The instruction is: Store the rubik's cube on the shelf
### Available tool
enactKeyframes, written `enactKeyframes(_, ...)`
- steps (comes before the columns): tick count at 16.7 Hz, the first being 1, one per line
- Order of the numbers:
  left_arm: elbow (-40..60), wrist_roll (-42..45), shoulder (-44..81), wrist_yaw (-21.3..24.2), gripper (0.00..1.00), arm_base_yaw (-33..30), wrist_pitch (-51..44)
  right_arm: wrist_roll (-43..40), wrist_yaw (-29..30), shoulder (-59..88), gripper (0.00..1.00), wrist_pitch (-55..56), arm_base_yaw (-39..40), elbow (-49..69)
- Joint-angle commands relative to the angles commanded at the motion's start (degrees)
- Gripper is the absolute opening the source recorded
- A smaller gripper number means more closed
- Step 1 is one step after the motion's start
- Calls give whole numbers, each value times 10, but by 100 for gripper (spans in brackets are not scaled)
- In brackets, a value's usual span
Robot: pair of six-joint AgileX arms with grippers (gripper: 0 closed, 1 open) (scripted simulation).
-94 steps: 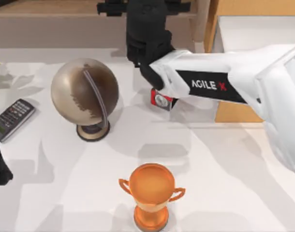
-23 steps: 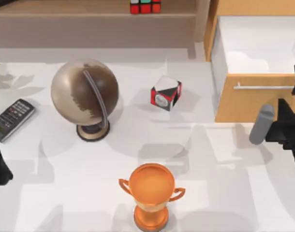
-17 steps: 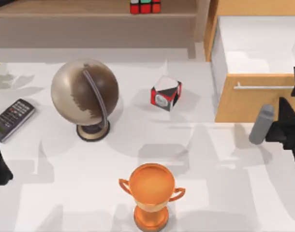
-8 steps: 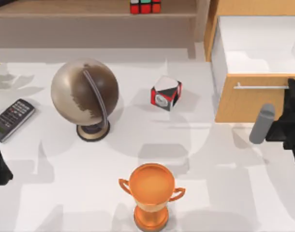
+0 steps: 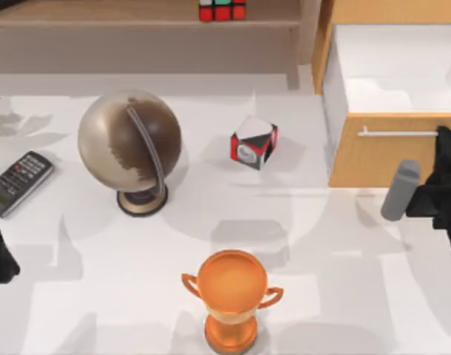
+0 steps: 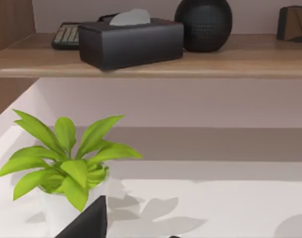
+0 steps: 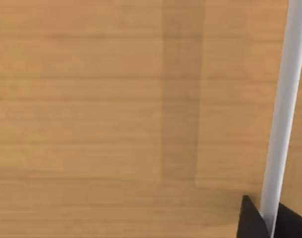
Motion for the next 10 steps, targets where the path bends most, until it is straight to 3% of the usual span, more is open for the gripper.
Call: enactKeyframes(10,0,0,0,0,100,0,0,2,-15,17,0,-38,-15,54)
